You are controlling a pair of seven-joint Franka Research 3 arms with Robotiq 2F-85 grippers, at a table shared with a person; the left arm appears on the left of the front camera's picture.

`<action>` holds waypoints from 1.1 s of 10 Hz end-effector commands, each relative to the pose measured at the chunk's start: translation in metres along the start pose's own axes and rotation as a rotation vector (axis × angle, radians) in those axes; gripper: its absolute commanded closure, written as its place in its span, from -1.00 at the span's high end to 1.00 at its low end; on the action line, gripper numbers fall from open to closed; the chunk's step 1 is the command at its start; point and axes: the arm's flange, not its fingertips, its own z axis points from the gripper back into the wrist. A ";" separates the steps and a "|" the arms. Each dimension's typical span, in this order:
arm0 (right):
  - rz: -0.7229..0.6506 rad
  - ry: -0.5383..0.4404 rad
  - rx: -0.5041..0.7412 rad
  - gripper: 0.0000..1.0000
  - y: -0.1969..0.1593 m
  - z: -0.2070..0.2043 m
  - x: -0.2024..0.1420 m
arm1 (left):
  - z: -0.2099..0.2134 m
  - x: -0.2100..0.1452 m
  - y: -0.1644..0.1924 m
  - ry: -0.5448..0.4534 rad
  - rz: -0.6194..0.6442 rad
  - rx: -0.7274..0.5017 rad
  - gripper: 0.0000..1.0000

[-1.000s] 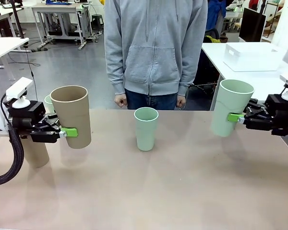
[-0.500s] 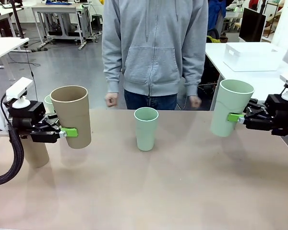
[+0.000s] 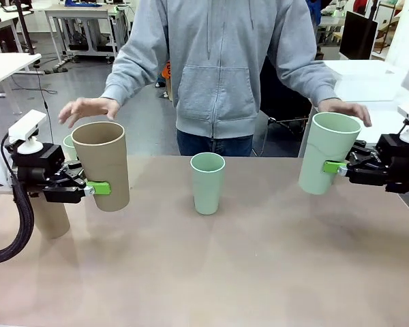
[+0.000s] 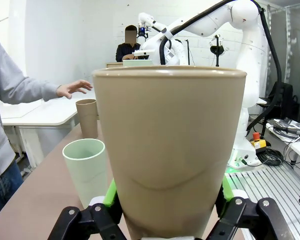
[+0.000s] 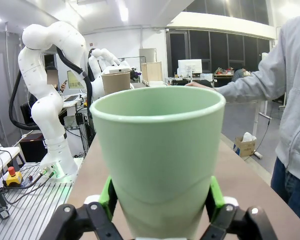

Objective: Stack the cups and store them in the basket.
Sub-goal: Place the stack of Reusable plastic cups into the Pantry Basket.

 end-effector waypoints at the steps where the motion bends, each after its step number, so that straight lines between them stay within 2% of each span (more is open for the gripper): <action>1: 0.006 -0.001 -0.004 0.73 0.000 -0.001 0.002 | 0.000 0.001 0.000 0.000 0.010 -0.001 0.70; 11: 0.006 -0.001 -0.004 0.73 0.000 -0.001 0.002 | 0.000 0.001 0.000 0.000 0.010 -0.001 0.70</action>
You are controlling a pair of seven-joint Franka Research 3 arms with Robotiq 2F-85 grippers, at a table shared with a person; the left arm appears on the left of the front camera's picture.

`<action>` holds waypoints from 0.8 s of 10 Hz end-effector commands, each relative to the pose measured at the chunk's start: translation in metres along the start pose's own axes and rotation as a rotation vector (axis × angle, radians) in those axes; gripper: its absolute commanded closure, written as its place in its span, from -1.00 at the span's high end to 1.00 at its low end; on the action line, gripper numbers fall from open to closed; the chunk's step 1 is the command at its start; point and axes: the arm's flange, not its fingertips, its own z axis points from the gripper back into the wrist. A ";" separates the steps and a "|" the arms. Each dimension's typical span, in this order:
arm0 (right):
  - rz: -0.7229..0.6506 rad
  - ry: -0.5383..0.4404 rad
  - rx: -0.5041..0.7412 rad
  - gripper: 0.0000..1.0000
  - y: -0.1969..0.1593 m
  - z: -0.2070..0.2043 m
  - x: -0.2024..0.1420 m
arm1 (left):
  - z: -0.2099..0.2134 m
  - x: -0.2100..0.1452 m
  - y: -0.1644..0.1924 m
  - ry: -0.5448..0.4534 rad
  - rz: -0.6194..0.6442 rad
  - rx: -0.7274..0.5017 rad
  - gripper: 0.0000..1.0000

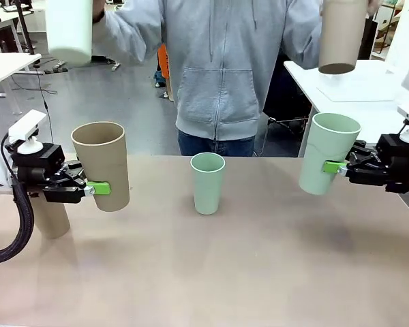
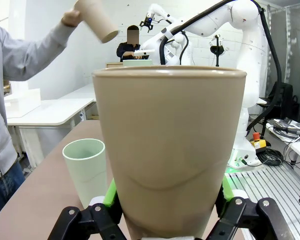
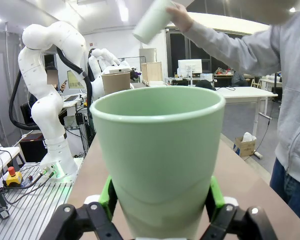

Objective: Stack the cups and store them in the basket.
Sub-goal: Place the stack of Reusable plastic cups into the Pantry Basket.

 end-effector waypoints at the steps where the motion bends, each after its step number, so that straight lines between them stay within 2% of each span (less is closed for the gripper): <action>1: 0.006 -0.001 -0.004 0.73 0.000 -0.001 0.002 | 0.000 0.001 0.000 0.000 0.010 -0.001 0.70; 8: 0.006 -0.001 -0.004 0.73 0.000 -0.001 0.002 | 0.000 0.001 0.000 0.000 0.010 -0.001 0.70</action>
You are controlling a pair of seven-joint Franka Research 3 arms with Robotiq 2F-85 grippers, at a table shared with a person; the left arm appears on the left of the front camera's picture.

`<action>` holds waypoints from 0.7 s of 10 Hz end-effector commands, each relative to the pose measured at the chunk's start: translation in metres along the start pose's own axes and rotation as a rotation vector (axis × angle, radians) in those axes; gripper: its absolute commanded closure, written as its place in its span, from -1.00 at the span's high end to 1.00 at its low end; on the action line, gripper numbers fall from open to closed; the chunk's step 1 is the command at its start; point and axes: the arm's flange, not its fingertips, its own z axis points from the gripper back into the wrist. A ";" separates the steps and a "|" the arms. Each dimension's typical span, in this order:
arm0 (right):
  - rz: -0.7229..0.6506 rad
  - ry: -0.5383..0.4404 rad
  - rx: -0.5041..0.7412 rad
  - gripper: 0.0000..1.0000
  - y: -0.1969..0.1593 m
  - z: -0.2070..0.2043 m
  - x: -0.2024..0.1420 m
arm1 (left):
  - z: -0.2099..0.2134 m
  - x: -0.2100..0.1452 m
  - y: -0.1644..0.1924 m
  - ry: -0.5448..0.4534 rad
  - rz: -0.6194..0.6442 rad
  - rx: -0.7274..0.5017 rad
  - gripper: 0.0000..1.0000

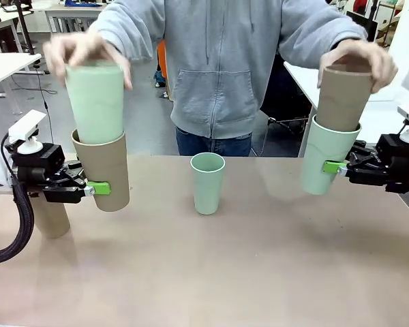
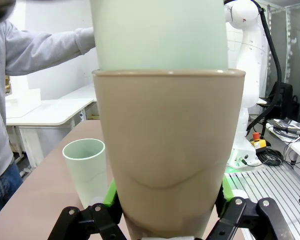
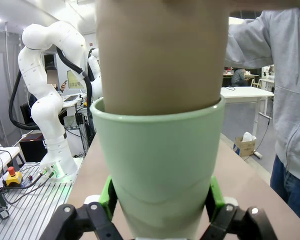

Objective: Stack the cups and store them in the basket.
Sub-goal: Place the stack of Reusable plastic cups into the Pantry Basket.

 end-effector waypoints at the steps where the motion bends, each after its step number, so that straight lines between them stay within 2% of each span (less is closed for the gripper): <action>1: 0.006 -0.001 -0.003 0.73 0.000 -0.001 0.002 | 0.000 0.001 0.000 -0.001 0.010 -0.002 0.70; 7: 0.006 -0.001 -0.003 0.73 0.000 -0.001 0.002 | 0.000 0.001 0.000 -0.001 0.010 -0.002 0.70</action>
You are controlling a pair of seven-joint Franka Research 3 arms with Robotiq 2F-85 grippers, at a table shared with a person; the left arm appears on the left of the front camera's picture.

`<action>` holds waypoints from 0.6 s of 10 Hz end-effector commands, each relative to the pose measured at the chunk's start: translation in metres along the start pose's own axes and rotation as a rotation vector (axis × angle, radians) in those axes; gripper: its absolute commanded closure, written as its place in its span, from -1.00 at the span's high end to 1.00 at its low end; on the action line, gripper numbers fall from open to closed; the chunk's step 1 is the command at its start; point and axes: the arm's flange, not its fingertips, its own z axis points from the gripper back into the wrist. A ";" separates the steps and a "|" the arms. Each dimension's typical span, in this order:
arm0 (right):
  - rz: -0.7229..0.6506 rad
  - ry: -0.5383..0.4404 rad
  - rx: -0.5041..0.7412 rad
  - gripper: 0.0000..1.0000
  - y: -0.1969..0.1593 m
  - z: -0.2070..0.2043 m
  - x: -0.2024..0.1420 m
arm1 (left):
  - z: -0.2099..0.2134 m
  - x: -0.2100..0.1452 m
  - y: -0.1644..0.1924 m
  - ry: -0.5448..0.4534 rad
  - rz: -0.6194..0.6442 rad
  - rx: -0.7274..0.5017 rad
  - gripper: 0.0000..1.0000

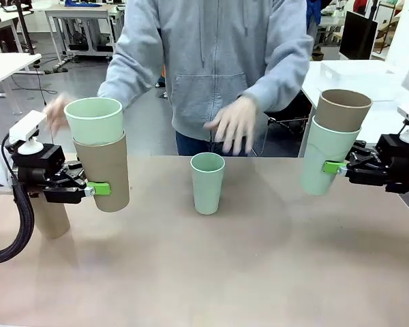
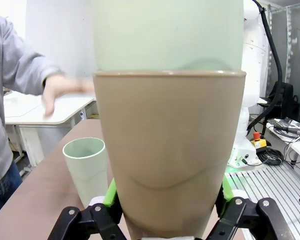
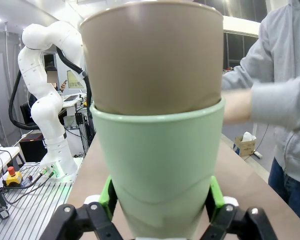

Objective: Stack the cups and store them in the basket.
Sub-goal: Place the stack of Reusable plastic cups into the Pantry Basket.

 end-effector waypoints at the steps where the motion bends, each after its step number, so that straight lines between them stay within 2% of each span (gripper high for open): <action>1: 0.006 -0.002 -0.003 0.73 0.000 -0.001 0.003 | 0.000 0.002 0.000 -0.003 0.007 -0.004 0.70; 6: 0.006 -0.002 -0.003 0.73 0.000 -0.001 0.003 | 0.000 0.002 0.000 -0.003 0.007 -0.004 0.70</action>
